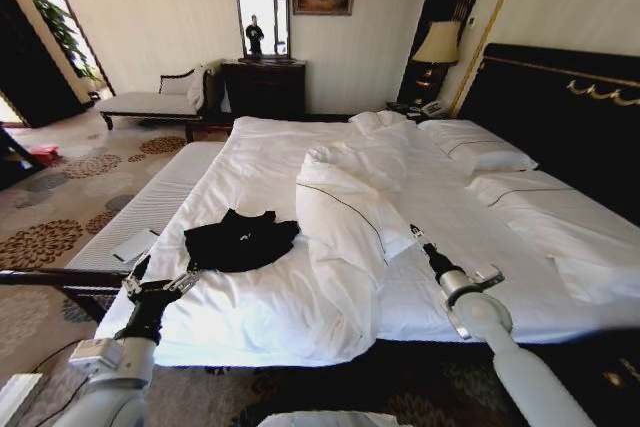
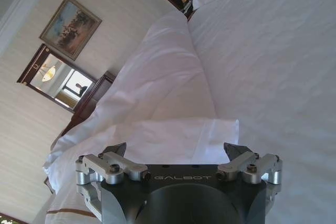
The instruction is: Fold the clothes on the bed.
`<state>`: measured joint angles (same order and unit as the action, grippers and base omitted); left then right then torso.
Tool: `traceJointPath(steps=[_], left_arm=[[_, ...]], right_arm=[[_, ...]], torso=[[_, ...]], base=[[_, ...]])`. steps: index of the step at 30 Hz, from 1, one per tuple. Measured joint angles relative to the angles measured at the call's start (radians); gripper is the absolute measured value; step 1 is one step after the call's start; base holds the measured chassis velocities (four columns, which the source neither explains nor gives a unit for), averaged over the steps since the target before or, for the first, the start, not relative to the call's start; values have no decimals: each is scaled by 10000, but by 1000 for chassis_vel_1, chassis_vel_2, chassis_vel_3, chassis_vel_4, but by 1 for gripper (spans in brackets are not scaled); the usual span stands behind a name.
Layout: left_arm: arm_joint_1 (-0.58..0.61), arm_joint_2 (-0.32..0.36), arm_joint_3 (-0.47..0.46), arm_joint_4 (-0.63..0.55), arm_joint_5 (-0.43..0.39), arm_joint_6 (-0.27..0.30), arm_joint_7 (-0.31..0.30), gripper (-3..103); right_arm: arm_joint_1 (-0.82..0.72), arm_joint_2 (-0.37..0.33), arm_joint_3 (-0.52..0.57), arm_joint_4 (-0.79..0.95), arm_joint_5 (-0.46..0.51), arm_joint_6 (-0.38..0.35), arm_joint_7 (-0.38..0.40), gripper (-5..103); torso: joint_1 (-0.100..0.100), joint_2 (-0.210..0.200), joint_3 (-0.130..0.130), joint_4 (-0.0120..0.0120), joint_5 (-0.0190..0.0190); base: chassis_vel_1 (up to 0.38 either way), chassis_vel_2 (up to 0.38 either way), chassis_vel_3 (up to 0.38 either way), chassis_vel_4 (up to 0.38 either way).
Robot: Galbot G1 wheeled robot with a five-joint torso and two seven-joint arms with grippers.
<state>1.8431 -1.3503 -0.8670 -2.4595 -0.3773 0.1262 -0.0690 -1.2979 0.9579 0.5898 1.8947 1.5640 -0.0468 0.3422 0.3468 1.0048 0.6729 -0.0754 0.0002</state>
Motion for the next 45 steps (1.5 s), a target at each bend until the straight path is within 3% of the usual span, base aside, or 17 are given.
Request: traceJointPath(steps=[8,15,26,37,45], left_arm=[[86,-143,-16,-7,37,4,-26,100],[233,-358,-10,-53,254,4,-29,100],[374,-467,-77,-188,293,-2,-31,100],[526,-564,-129,-295,367,-30,-36,100],[563,-661,-126,-328,403,-31,-42,100]], right_arm=[[896,91,-212,-1139,482,-235,-70,100],[1691,139,-449,-2439,779,-686,-934,100],[1830,248,-770,-3346,-461,-560,-1430,100],[2646,405,-1259,-4234,839,-279,-2133,100],[2776,607,-1468,-4579,844,-291,-2461,100]], torso=[[0,0,0,2,-2],[0,0,0,3,-3],[-1,0,-1,-1,-2],[-1,-1,-1,3,-3],[-1,0,-1,0,-2]], base=[[0,0,0,0],[0,0,0,0],[0,0,0,0],[0,0,0,0],[0,0,0,0]])
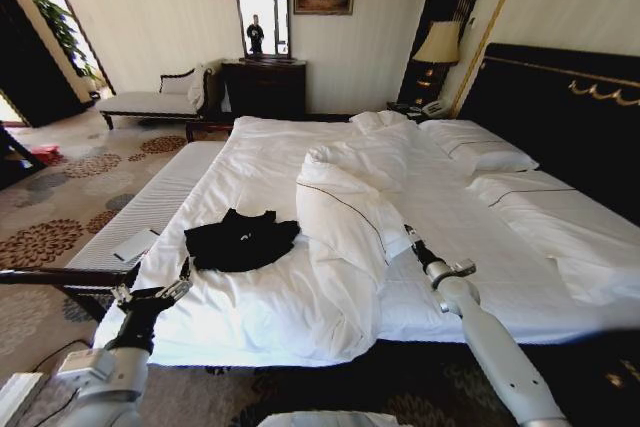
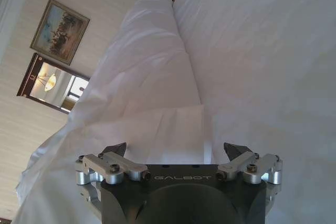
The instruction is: Fold the clothes on the bed.
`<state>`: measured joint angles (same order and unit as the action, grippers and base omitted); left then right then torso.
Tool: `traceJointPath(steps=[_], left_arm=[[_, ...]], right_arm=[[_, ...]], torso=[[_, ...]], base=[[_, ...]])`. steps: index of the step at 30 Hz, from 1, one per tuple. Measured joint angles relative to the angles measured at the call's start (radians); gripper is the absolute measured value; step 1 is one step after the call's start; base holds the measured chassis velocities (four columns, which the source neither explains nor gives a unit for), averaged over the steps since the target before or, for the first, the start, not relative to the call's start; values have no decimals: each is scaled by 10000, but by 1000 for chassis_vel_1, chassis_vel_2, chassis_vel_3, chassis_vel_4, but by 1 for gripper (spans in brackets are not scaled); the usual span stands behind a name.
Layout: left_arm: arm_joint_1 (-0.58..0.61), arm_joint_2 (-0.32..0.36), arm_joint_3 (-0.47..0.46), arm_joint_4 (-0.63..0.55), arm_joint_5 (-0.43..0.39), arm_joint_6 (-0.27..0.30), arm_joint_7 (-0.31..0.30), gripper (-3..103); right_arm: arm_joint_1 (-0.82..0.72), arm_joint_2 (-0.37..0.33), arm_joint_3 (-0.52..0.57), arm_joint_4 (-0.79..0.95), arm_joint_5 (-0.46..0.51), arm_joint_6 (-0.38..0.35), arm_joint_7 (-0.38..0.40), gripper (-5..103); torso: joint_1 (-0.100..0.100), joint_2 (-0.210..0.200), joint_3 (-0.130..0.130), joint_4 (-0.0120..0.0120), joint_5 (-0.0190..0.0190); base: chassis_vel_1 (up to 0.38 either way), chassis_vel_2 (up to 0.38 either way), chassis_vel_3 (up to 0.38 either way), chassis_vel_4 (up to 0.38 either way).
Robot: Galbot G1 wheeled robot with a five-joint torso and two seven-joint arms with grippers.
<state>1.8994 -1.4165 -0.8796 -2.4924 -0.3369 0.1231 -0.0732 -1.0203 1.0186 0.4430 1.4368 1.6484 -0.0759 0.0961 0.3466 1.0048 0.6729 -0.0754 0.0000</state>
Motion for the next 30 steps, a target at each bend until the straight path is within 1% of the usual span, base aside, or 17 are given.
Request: traceJointPath(steps=[5,8,9,10,13,14,16,17,18,19,21,22,24,25,27,28,30], left_arm=[[-2,-91,67,31,97,-14,-1,100],[-24,-130,108,108,153,-31,-1,100],[-24,-130,108,108,153,-31,-1,100],[-36,-131,112,132,154,-33,0,100],[-62,-124,115,180,154,-45,0,100],[-62,-124,115,180,154,-45,0,100],[-90,-116,122,233,154,-56,1,100],[-90,-116,122,233,154,-56,1,100],[-108,-116,132,261,154,-61,1,100],[-114,-117,137,273,155,-64,0,100],[-133,-132,166,314,171,-74,2,100],[-133,-132,166,314,171,-74,2,100],[-145,-138,180,339,188,-88,3,100],[-149,-138,181,350,190,-97,3,100],[-165,-134,179,376,190,-112,3,100],[-165,-134,179,376,190,-112,3,100],[-171,-134,179,382,190,-116,4,100]], right_arm=[[92,89,-61,-14,104,7,-190,100],[161,152,-135,31,253,117,-562,100],[161,152,-135,31,253,117,-562,100],[171,190,-158,63,293,163,-704,102],[158,259,-194,143,307,252,-1068,88],[158,259,-194,143,307,252,-1068,88],[124,300,-215,216,293,294,-1235,77],[124,300,-215,216,293,294,-1235,77],[115,315,-232,227,251,322,-1324,71],[114,321,-245,227,221,335,-1370,71],[124,344,-288,207,128,400,-1507,60],[124,344,-288,207,128,400,-1507,60],[143,359,-315,169,45,476,-1579,49],[146,362,-328,154,-6,517,-1617,49],[149,372,-373,116,-221,642,-1721,38],[149,372,-373,116,-221,642,-1721,38],[150,402,-396,98,-375,772,-1754,27]], torso=[[1,0,0,1,-1],[0,0,0,1,-1],[0,0,0,1,-1],[0,0,0,1,-1],[0,0,0,1,-1],[0,0,0,1,-1],[0,0,0,0,-1],[0,0,0,0,-1],[1,0,0,1,-1],[0,0,0,1,0],[0,0,0,0,0],[0,0,0,0,0],[0,0,0,2,-1],[0,0,0,1,-1],[1,0,0,1,-1],[1,0,0,1,-1],[1,0,0,1,0]], base=[[0,0,0,0],[0,0,0,0],[0,0,0,0],[0,0,0,0],[0,0,0,0],[0,0,0,0],[0,0,0,0],[0,0,0,0],[0,0,0,0],[0,0,0,0],[0,0,0,0],[0,0,0,0],[0,0,0,0],[0,0,0,0],[0,0,0,0],[0,0,0,0],[0,0,0,0]])
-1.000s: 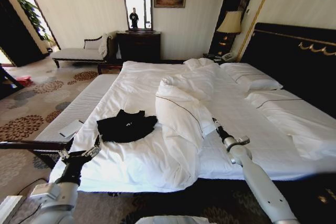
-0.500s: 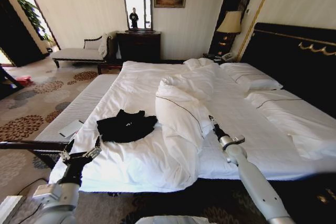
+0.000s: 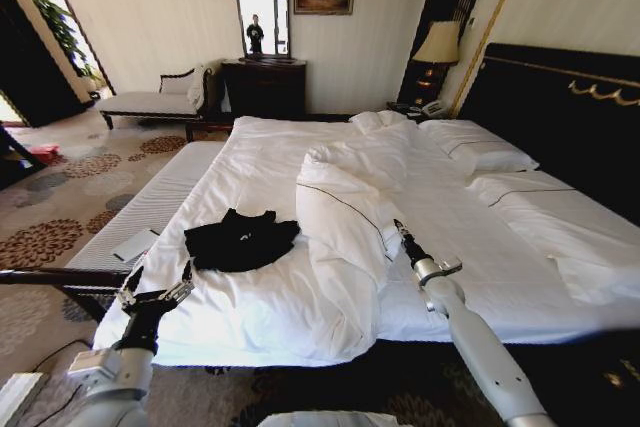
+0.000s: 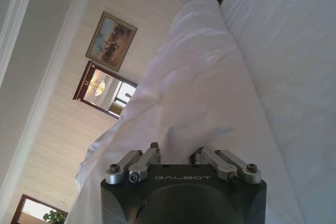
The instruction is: Fold the clothes on the bed.
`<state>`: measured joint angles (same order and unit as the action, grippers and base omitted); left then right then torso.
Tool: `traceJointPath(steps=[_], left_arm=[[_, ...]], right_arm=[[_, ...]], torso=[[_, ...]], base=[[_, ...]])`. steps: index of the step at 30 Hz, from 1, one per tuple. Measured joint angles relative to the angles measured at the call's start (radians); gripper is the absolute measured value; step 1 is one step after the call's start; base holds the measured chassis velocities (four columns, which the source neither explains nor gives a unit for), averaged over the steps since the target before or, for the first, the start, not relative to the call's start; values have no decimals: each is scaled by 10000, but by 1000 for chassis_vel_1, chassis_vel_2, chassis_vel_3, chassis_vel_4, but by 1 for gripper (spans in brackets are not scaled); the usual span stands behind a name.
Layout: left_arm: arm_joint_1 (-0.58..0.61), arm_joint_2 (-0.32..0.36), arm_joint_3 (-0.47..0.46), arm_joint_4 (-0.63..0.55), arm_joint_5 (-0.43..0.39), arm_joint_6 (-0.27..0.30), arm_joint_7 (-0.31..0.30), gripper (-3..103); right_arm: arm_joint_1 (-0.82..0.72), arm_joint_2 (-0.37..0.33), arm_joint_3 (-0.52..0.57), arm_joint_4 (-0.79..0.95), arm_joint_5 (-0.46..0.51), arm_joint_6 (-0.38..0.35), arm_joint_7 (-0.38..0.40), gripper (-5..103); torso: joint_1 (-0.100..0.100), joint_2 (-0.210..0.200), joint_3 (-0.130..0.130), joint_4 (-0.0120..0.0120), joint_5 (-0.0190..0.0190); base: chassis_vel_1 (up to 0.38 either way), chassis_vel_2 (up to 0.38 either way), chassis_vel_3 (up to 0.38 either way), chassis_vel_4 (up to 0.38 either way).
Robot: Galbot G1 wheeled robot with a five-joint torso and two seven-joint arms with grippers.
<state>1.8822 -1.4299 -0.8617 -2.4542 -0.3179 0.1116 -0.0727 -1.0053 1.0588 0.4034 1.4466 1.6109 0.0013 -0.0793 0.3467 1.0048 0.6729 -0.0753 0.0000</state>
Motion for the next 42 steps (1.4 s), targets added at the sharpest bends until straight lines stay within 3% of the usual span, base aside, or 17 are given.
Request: traceJointPath(steps=[2,4,7,9,22,25,42], left_arm=[[-9,-11,7,10,1,-3,3,100],[-15,-17,14,16,4,-4,5,100],[-35,-23,26,34,9,-7,11,100],[-39,-23,28,41,9,-7,12,100],[-155,-35,96,102,10,-29,22,100],[-207,-14,115,120,-9,-37,23,100],[-403,158,152,168,-231,-96,27,100]], right_arm=[[0,37,-14,-3,-128,137,-21,17],[-10,57,-15,0,-185,201,-21,17],[-44,104,-13,49,-279,377,-17,3],[-55,118,-5,71,-298,436,-12,1],[-837,490,677,1281,-1022,1935,238,1],[-1243,740,1008,1752,-1071,2462,460,1],[-2906,2144,2284,4058,-1019,3804,1059,1]], torso=[[0,0,0,0,0],[0,0,0,1,0],[0,0,0,0,0],[-1,0,0,0,0],[0,0,0,1,0],[0,0,0,2,1],[0,0,0,0,-1]], base=[[0,0,0,0],[0,0,0,0],[0,0,0,0],[0,0,0,0],[0,0,0,0],[0,0,0,0],[0,0,0,0]])
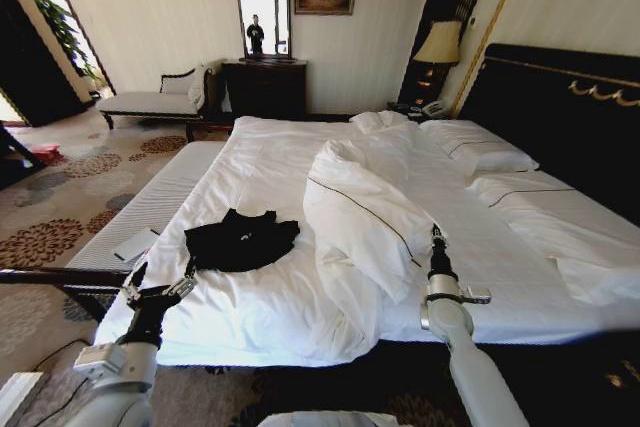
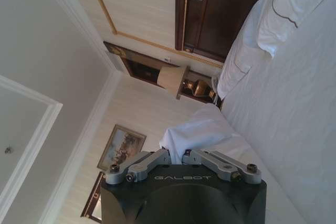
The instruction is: Fold the clothes on the bed.
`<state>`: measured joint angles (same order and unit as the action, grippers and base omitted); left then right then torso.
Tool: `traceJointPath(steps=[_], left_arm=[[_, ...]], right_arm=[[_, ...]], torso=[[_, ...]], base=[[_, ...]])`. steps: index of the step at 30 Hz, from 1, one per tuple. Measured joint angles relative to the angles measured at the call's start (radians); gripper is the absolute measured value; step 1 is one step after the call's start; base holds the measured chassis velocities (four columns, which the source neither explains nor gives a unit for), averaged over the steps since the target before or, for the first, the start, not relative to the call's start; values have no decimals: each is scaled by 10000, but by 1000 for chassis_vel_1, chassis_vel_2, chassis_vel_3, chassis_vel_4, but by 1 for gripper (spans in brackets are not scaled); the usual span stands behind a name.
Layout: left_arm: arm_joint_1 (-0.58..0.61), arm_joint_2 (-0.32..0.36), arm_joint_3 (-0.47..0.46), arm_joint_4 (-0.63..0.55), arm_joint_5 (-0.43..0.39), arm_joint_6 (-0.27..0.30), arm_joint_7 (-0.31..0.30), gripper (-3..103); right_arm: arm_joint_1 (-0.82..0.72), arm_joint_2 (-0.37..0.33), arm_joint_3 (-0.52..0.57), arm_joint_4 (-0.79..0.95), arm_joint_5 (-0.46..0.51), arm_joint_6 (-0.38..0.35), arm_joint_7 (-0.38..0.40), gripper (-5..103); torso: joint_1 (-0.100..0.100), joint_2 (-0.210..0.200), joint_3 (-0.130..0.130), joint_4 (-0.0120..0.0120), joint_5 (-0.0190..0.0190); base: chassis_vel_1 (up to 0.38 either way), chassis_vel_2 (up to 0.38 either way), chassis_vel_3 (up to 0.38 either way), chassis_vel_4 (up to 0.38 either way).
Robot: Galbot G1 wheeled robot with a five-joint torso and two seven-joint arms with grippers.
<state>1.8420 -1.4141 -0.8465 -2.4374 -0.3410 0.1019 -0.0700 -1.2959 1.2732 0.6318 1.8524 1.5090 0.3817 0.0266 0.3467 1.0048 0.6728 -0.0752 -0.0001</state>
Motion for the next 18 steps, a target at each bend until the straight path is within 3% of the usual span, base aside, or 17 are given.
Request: traceJointPath(steps=[7,18], left_arm=[[-134,150,-22,8,-198,-2,-4,100],[-436,110,67,210,-279,-2,-20,100]], right_arm=[[-645,416,1159,1013,103,543,287,1],[-1760,651,2853,2274,469,1010,136,1]], torso=[[0,0,0,-1,2],[0,0,0,-1,1]], base=[[0,0,0,0],[0,0,0,0]])
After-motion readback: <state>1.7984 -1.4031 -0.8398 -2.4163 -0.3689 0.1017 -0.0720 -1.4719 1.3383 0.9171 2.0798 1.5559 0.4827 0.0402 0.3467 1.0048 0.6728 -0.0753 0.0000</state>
